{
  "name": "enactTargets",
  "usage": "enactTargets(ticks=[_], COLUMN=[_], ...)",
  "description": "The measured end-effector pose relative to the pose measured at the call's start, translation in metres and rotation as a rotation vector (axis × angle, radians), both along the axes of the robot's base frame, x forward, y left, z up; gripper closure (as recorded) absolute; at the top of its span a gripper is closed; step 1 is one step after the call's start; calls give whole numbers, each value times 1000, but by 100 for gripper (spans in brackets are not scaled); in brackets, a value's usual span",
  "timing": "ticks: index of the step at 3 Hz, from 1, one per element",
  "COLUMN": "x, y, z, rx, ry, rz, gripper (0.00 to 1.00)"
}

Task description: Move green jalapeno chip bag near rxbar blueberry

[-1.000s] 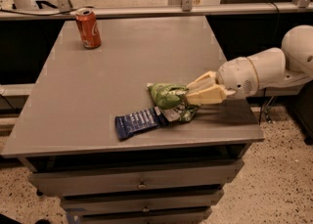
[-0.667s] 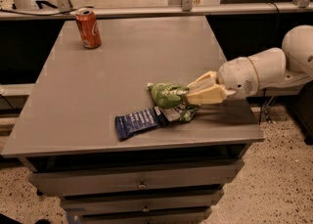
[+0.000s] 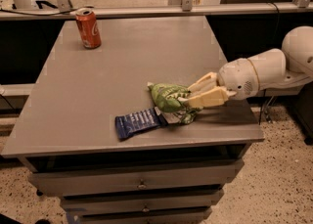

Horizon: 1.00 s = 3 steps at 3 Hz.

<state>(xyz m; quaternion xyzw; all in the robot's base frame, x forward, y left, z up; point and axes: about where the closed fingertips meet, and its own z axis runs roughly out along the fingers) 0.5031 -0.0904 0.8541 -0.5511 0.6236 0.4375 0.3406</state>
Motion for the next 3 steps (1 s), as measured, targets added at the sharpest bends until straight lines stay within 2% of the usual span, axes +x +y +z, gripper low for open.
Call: enactTargets(ticks=[1,2,3], x=[6,12,22], y=[-8,-17,-40], z=[5,11,23], rx=[-23,-48,-90], ry=[-43,-86,-139], rz=[25,38,-1], gripper=[14,0,0])
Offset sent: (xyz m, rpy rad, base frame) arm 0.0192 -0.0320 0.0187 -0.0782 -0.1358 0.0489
